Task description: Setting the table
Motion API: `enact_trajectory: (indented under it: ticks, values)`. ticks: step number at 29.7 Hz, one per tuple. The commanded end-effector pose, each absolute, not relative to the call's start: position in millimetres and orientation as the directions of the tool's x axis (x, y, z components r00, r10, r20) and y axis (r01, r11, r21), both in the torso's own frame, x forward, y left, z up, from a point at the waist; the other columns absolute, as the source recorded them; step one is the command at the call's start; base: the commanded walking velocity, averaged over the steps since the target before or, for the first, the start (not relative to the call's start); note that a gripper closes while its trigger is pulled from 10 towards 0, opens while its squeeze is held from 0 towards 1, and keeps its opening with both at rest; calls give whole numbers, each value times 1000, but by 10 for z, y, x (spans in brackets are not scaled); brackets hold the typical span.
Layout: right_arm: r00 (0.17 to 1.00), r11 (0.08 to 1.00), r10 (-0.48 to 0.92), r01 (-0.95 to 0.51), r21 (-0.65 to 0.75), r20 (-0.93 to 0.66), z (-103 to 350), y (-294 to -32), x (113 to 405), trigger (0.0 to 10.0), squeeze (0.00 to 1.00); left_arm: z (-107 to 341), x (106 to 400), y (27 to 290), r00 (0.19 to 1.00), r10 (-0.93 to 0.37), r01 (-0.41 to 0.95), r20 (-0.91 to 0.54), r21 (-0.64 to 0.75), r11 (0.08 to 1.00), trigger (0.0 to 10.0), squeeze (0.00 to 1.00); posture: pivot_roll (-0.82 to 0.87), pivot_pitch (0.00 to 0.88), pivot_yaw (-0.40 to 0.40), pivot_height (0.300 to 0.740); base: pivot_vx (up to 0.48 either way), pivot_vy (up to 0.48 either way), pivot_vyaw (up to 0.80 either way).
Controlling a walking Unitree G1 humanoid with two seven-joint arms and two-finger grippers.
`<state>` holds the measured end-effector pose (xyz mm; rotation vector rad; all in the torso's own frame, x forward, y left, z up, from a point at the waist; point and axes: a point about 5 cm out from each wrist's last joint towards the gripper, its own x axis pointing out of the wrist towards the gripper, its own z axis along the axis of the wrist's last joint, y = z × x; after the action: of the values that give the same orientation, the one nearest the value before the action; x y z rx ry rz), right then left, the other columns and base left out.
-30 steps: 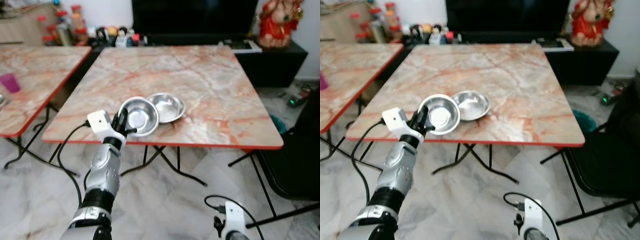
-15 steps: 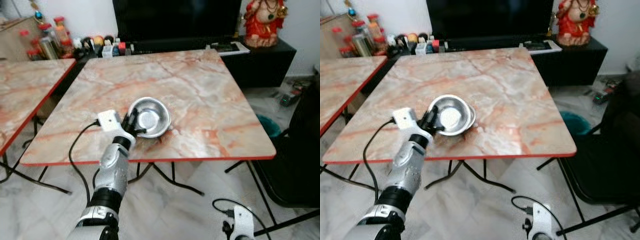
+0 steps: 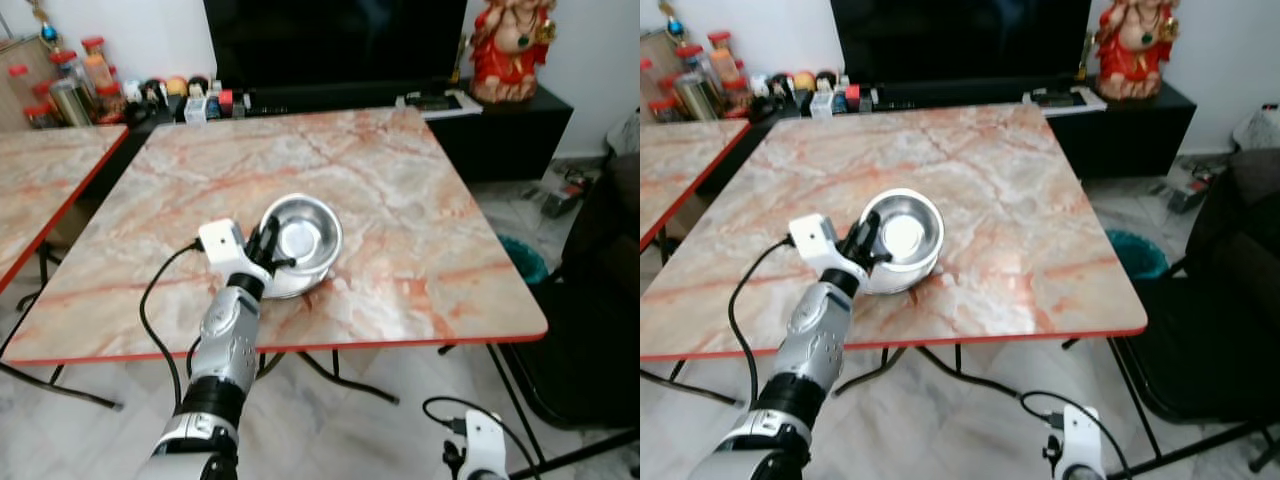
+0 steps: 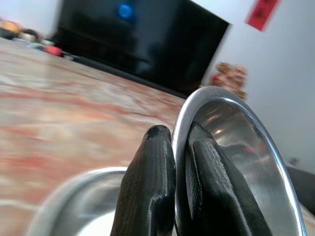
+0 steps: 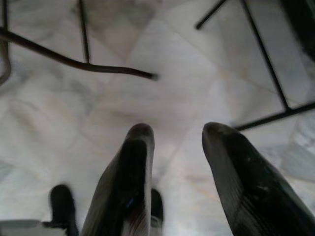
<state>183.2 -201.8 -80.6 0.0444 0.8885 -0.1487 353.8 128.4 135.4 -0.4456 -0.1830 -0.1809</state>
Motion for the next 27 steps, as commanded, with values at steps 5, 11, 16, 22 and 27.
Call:
enact_trajectory:
  ticks: [5, 11, 16, 22, 27]
  values:
    - [620, 992, -83, 127, -5, -780, -824, -1916, 1827, 10000, 0, 1397, 3550, 1366, 968, -112, 197, 226, -402, 894, 10000, 0, 11, 0, 36, 740, 289, 0, 0]
    - [615, 991, -86, 132, -5, -784, -833, -1920, 1807, 10000, 0, 1411, 3557, 1347, 966, -121, 207, 228, -407, 890, 10000, 0, 10, 0, 40, 740, 284, 0, 0]
    - [606, 990, -90, 142, -4, -790, -853, -1919, 1765, 10000, 0, 1399, 3565, 1345, 971, -119, 200, 209, -430, 880, 10000, 0, 12, 0, 44, 740, 169, 0, 0]
    - [582, 986, -105, 168, -7, -806, -904, -1931, 1643, 10000, 0, 1378, 3583, 1335, 976, -122, 197, 180, -497, 845, 10000, 0, 9, 0, 56, 740, 0, 0, 0]
    - [567, 981, -123, 193, -14, -815, -936, -1949, 1557, 10000, 0, 1381, 3605, 1261, 974, -159, 223, 164, -533, 816, 10000, 0, 4, 0, 68, 740, 0, 0, 0]
